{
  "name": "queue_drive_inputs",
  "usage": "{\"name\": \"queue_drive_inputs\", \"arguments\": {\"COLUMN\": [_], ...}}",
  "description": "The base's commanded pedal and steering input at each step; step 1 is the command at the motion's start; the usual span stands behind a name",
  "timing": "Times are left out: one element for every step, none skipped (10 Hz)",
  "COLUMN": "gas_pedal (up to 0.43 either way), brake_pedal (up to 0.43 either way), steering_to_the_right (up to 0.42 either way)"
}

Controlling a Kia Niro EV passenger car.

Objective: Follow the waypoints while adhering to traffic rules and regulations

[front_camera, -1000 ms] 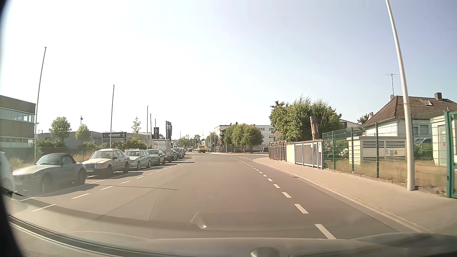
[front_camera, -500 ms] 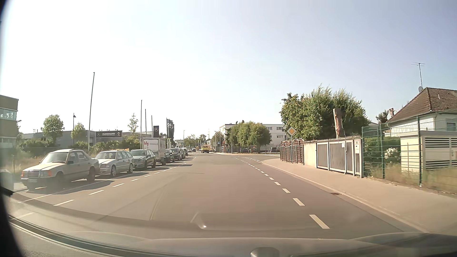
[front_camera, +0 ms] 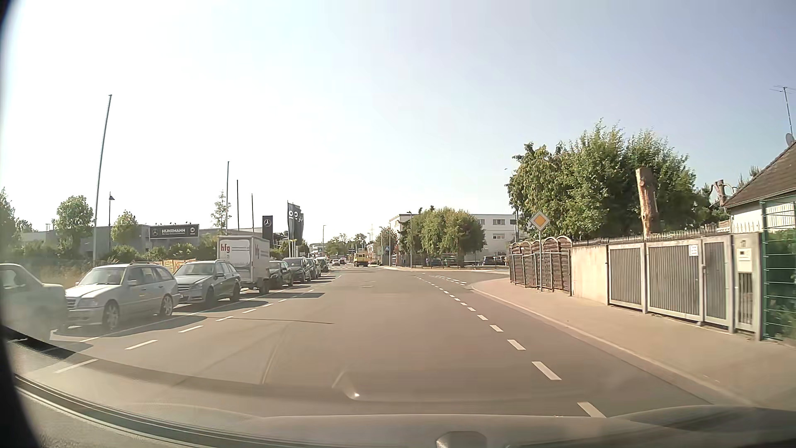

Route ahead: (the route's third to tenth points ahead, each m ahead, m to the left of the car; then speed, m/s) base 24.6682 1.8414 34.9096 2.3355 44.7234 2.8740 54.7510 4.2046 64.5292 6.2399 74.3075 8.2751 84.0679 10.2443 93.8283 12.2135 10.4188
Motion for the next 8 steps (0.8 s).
{"name": "queue_drive_inputs", "arguments": {"gas_pedal": [0.098, 0.098, 0.098, 0.098, 0.098, 0.098, 0.087, 0.087], "brake_pedal": [0.018, 0.018, 0.018, 0.018, 0.018, 0.012, 0.018, 0.018], "steering_to_the_right": [-0.011, -0.01, -0.009, -0.008, -0.007, -0.008, -0.008, -0.008]}}
